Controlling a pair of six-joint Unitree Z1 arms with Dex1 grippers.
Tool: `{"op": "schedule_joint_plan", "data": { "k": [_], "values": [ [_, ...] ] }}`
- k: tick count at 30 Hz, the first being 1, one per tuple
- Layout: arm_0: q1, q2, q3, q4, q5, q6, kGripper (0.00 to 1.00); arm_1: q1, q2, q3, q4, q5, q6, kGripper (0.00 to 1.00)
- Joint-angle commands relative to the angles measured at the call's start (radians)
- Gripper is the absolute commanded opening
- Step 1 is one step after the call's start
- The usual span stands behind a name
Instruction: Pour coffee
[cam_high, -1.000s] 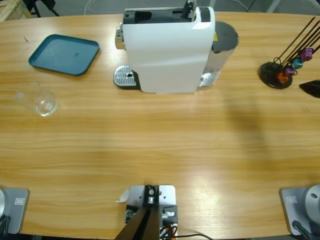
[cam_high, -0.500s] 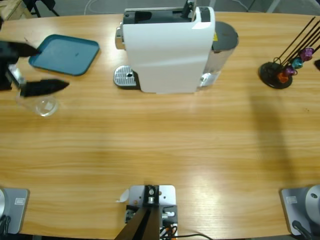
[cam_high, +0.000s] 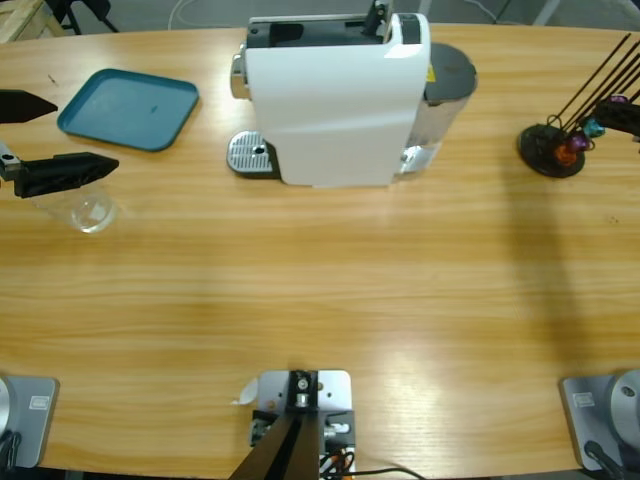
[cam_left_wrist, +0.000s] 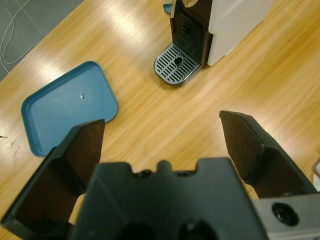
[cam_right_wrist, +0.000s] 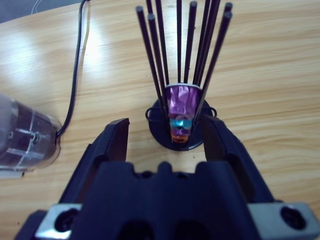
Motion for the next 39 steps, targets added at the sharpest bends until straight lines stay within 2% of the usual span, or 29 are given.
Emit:
{"op": "schedule_joint_plan", "data": {
  "k": [1, 2, 4, 10, 12, 21, 22, 23, 24, 25, 27, 32, 36, 39],
  "values": [
    [-0.003, 0.032, 0.017, -0.016, 0.015, -0.023, 1.000, -0.044, 0.085, 0.031, -0.045, 0.018, 0.022, 0.462],
    [-0.003, 0.033, 0.018, -0.016, 0.015, -0.024, 1.000, -0.045, 0.086, 0.033, -0.046, 0.018, 0.022, 0.414],
    [-0.003, 0.038, 0.020, -0.016, 0.015, -0.024, 1.000, -0.045, 0.085, 0.036, -0.052, 0.017, 0.022, 0.221],
    [-0.003, 0.049, 0.019, -0.017, 0.015, -0.029, 1.000, -0.045, 0.104, 0.034, -0.064, 0.029, 0.022, 0.203],
    [-0.003, 0.048, 0.022, -0.017, 0.015, -0.030, 1.000, -0.045, 0.104, 0.034, -0.066, 0.024, 0.022, 0.012],
    [-0.003, 0.051, 0.027, -0.017, 0.015, -0.047, 1.000, -0.047, 0.103, 0.026, -0.071, 0.015, 0.022, 0.000],
    [-0.003, 0.052, 0.027, -0.017, 0.015, -0.048, 1.000, -0.047, 0.098, 0.026, -0.071, 0.015, 0.023, 0.155],
    [-0.003, 0.053, 0.027, -0.017, 0.015, -0.049, 1.000, -0.048, 0.093, 0.025, -0.065, 0.015, 0.031, 0.527],
    [-0.003, 0.054, 0.026, -0.017, 0.015, -0.050, 1.000, -0.047, 0.085, 0.025, -0.051, 0.014, 0.036, 0.774],
    [-0.003, 0.056, 0.027, -0.017, 0.015, -0.052, 1.000, -0.047, 0.072, 0.028, -0.037, 0.011, 0.042, 0.901],
    [-0.003, 0.058, 0.027, -0.017, 0.014, -0.052, 1.000, -0.047, 0.044, 0.038, -0.023, 0.010, 0.050, 0.958],
    [-0.003, 0.064, 0.029, -0.017, 0.009, -0.058, 1.000, -0.045, 0.037, 0.042, -0.009, -0.003, 0.051, 0.968],
    [-0.003, 0.056, 0.030, -0.017, 0.009, -0.056, 1.000, -0.045, 0.071, 0.026, -0.028, -0.003, 0.060, 0.931],
    [-0.003, 0.053, 0.029, -0.017, 0.009, -0.057, 1.000, -0.045, 0.097, 0.001, -0.030, -0.005, 0.060, 0.844]
  ]
}}
